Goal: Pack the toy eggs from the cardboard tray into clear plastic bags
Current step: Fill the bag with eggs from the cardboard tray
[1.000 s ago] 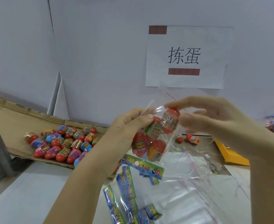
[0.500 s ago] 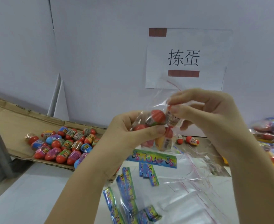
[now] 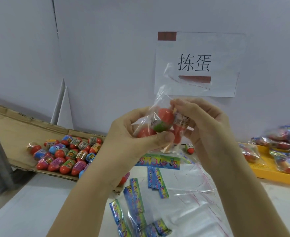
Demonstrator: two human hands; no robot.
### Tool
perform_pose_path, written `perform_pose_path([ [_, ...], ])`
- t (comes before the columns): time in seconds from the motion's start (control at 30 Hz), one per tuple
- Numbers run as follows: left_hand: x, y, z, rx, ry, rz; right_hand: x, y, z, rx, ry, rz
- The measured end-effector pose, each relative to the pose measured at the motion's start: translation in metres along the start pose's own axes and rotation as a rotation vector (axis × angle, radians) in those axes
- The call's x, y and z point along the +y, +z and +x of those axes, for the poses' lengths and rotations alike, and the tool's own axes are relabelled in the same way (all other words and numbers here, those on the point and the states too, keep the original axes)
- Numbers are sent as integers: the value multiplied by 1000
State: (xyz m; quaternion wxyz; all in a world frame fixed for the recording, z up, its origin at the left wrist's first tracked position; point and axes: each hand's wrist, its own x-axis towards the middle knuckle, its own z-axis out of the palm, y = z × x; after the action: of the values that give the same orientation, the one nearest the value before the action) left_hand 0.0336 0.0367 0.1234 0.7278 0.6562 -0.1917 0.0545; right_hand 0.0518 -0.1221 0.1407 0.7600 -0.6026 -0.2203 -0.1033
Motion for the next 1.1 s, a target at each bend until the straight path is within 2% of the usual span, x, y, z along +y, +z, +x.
perform_pose_path([
  [0.1, 3, 0, -3, -63, -4, 49, 0, 1, -1, 5, 1, -38],
  [0.17, 4, 4, -3, 87, 51, 70, 2, 2, -2, -7, 24, -92],
  [0.27, 2, 6, 1, 330, 115, -75, 4, 5, -3, -4, 26, -169],
  [0.47, 4, 13, -1, 437, 164, -168, 3, 7, -2, 2, 36, -142],
  [0.77, -3, 24, -1, 653, 294, -87, 3, 2, 1, 36, 49, -96],
  [0.93, -6, 24, 0, 633, 269, -131, 3, 0, 2, 66, 55, -45],
  [1.1, -5, 15, 6, 517, 125, -305, 4, -2, 4, 40, 69, -85],
])
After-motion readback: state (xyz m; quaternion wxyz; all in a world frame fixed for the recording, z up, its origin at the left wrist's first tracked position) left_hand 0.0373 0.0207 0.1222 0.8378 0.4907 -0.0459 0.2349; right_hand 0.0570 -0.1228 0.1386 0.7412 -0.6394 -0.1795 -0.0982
